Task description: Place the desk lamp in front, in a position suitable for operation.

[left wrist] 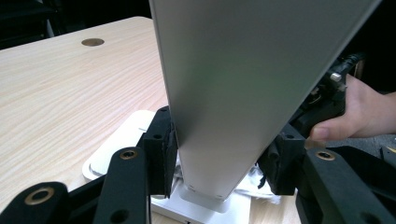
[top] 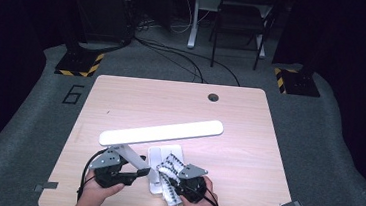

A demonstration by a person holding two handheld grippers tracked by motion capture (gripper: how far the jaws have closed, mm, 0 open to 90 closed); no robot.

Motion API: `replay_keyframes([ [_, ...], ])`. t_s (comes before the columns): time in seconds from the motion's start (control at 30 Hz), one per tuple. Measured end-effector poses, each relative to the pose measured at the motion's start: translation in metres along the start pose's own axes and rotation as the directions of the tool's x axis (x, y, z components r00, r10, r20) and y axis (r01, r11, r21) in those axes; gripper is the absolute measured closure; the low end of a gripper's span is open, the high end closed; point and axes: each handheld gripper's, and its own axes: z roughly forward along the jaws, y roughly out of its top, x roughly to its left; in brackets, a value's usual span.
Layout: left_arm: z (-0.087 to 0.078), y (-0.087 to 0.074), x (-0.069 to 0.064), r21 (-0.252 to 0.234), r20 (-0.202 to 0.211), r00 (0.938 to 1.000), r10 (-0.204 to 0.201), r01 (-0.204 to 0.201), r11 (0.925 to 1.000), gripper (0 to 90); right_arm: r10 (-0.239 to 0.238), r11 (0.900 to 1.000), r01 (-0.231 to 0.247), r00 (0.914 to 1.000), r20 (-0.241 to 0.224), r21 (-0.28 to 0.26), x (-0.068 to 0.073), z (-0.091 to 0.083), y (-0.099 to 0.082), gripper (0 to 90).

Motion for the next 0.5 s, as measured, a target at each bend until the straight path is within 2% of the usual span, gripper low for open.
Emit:
replay_keyframes([
  [0.17,0.0,0.0,0.0,-0.001,0.001,1.0,-0.001,0.001,1.0,53.3,-0.009,0.9999,0.009,1.0,0.001,0.007,-0.004,-0.008,-0.006,73.0],
  [0.5,0.0,0.0,0.0,-0.001,0.001,1.0,-0.001,0.001,1.0,53.3,0.024,0.9997,-0.025,0.9988,0.042,0.009,-0.019,-0.018,-0.014,73.3],
])
